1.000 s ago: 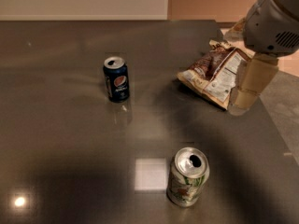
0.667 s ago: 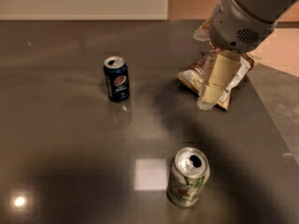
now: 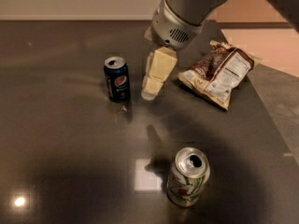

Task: Move pepsi can near 7up can

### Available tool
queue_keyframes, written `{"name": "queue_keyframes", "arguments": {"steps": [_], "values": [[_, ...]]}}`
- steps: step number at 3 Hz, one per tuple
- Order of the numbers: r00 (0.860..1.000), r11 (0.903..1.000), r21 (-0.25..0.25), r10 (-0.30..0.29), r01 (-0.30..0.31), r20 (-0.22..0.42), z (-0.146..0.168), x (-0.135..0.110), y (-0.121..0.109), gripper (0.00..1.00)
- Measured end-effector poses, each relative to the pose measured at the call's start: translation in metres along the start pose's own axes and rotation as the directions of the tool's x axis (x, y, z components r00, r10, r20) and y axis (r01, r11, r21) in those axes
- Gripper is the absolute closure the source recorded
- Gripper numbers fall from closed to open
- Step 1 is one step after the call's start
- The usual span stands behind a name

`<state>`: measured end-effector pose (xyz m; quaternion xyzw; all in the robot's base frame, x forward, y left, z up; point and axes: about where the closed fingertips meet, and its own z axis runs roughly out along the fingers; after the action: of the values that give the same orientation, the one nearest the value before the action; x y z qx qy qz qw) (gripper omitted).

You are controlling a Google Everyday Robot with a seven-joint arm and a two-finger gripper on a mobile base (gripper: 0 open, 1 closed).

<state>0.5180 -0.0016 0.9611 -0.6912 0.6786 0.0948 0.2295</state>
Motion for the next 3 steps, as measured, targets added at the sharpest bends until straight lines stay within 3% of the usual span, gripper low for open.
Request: {"name": "queue_keyframes", "arguments": {"steps": [1,3], "values": [[0.999,0.9998,-0.009,-0.016,0.016,0.039,0.03,-0.035,-0.015,0.0],[0.999,0.9987,-0.026,-0.043,0.044,0.027,0.078,-0.067,-0.036,0.0]]}}
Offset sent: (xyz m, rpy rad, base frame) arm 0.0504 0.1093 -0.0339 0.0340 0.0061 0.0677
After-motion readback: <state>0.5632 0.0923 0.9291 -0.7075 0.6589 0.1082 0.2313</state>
